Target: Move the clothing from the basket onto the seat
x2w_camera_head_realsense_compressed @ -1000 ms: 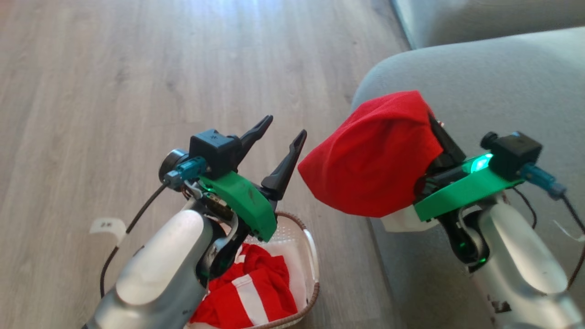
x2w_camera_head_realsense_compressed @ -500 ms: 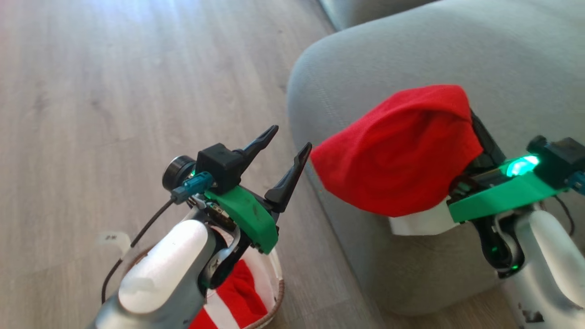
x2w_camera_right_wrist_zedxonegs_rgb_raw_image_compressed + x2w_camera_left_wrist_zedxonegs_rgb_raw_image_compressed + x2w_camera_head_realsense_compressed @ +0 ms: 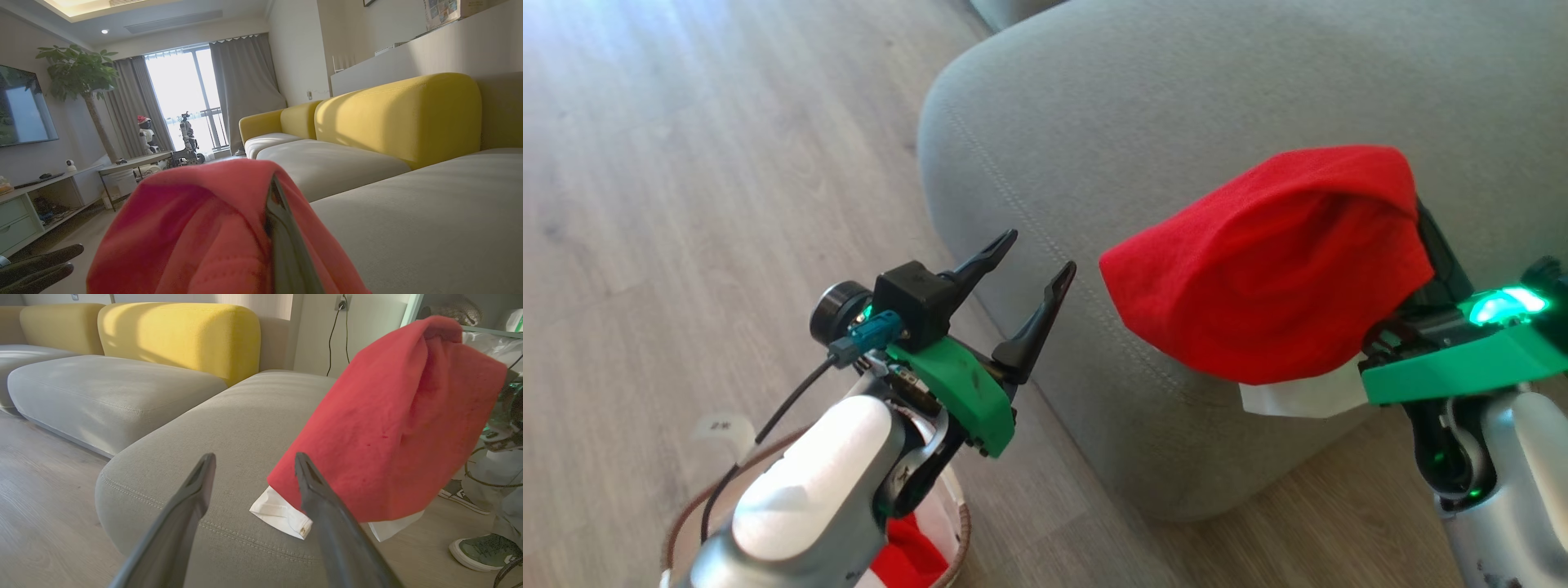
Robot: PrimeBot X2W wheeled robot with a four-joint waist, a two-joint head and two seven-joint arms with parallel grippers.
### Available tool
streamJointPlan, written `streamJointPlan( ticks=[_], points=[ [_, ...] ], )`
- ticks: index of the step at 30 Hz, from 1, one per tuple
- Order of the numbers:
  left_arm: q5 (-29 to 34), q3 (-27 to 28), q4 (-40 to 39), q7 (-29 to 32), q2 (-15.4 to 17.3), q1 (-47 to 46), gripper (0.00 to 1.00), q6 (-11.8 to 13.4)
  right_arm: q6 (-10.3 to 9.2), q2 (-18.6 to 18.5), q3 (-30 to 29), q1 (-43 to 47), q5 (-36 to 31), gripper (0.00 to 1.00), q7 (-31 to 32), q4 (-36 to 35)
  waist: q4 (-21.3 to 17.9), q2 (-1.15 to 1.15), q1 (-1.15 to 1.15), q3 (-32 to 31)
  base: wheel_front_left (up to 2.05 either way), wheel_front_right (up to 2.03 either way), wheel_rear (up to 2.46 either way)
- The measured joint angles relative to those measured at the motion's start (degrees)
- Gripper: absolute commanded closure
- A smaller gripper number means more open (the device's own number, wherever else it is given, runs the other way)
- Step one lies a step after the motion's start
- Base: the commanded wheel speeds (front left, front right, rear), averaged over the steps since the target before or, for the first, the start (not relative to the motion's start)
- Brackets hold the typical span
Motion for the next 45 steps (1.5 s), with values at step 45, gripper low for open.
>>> streamJointPlan(
  ticks=[45],
  points=[
    [4.5, -2.6, -5.5, 5.6, 2.4, -15.2, 0.0, -2.4, 0.0, -15.0, 3.1, -41.6, 9.3, 1.0, 0.0, 29.2, 6.5, 0.0, 0.01, 22.8, 0.0, 0.0, 0.0]
  ],
)
